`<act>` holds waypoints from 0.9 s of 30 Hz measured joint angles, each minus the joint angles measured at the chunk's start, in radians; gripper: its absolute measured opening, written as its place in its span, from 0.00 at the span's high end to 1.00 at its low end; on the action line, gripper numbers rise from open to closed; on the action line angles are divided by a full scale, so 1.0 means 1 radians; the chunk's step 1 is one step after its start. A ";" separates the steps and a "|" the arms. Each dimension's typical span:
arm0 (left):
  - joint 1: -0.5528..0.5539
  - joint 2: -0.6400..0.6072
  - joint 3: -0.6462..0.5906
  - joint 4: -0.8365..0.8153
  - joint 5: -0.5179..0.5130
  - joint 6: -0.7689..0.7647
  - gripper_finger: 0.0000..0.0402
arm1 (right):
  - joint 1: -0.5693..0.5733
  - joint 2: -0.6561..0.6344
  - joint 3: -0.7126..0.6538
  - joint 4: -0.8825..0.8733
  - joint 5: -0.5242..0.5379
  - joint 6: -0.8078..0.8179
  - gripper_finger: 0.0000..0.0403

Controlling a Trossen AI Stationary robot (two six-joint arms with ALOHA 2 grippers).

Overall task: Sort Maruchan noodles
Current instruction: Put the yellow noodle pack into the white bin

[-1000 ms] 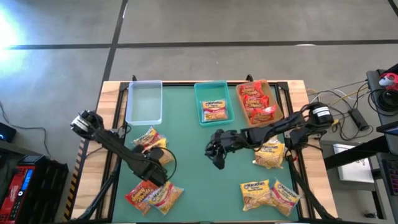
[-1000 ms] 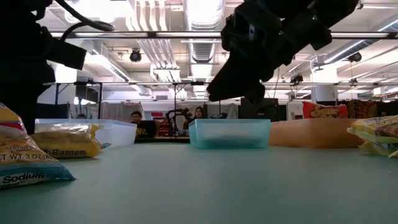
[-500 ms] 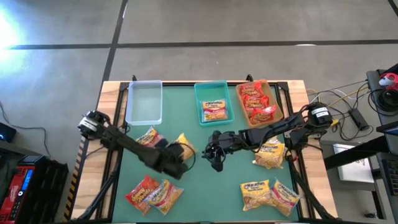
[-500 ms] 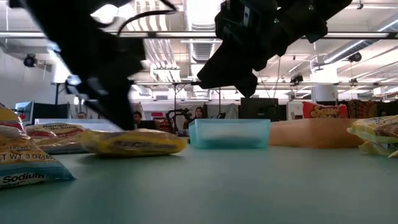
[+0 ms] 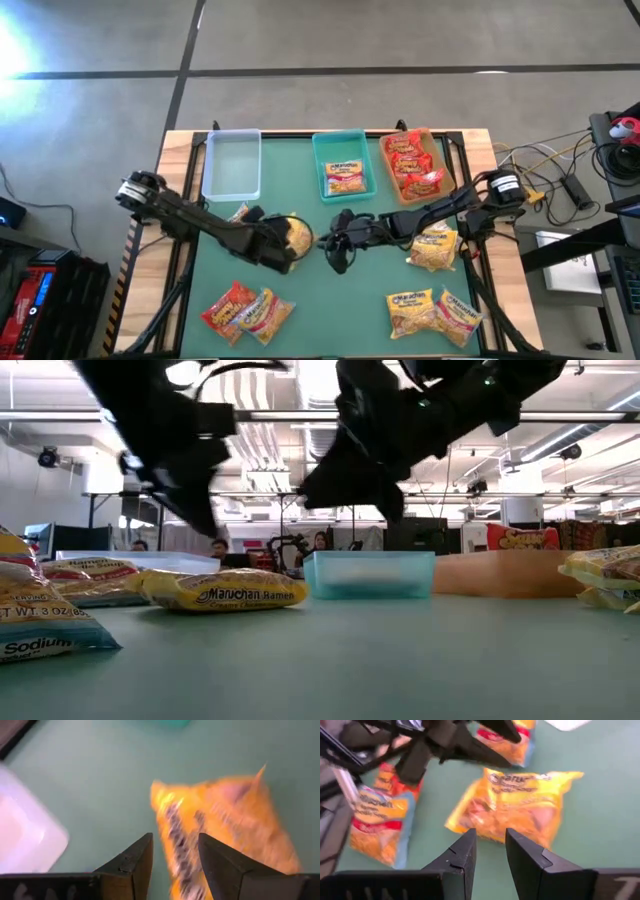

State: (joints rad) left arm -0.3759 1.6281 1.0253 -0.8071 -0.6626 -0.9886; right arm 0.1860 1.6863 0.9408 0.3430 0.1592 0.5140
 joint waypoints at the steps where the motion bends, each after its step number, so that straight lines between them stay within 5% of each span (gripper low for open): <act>1: -0.009 -0.010 -0.004 -0.042 0.013 -0.034 0.65 | 0.001 0.009 0.000 0.013 -0.002 0.000 0.77; 17: -0.064 -0.027 -0.120 -0.068 0.205 -0.227 0.65 | 0.004 0.191 0.118 0.055 -0.001 -0.012 0.77; 27: -0.061 -0.010 -0.164 0.329 0.201 -0.066 0.65 | 0.004 0.208 0.149 -0.009 -0.001 -0.054 0.77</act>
State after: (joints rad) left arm -0.4366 1.6184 0.8610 -0.4781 -0.4613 -1.0542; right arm 0.1898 1.8946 1.0897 0.3338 0.1581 0.4602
